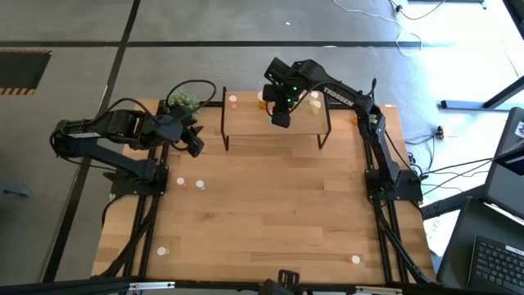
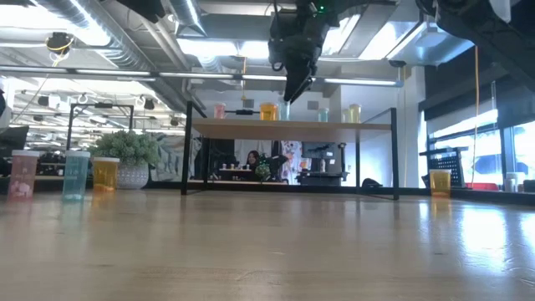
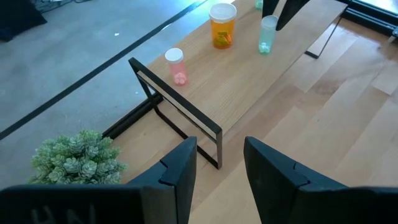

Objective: Pick and place medicine bottles onto shelf by color
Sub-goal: Adjust the blue medicine bottle on the shelf to align with the other blue medicine bottle

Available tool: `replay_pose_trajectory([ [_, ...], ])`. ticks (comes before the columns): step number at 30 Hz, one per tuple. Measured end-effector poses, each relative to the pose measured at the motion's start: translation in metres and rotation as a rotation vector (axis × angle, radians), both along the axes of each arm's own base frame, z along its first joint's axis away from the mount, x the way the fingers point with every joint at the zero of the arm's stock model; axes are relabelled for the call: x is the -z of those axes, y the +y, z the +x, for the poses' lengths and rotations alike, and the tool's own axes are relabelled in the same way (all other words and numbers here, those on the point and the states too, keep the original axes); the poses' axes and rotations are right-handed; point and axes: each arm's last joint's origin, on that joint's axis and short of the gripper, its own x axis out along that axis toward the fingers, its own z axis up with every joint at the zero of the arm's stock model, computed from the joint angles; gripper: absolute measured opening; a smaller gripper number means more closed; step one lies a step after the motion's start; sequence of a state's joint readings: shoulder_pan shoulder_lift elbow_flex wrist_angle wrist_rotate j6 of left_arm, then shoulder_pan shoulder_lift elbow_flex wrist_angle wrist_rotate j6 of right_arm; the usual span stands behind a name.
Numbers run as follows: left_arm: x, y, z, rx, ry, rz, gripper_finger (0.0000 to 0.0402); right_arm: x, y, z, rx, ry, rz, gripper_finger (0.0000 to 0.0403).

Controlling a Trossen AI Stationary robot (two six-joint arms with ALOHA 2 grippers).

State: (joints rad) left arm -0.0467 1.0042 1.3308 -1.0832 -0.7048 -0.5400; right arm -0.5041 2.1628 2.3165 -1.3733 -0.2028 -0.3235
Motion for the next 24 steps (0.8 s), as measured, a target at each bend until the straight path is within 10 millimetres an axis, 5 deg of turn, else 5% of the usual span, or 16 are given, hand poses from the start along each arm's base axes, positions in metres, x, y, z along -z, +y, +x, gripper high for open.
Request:
replay_pose_trajectory([
  [24,0.000,-0.001,0.000,0.022,0.001,-0.021,0.0128,0.001,-0.004,-0.018,0.022,0.138,-0.003,0.0122],
])
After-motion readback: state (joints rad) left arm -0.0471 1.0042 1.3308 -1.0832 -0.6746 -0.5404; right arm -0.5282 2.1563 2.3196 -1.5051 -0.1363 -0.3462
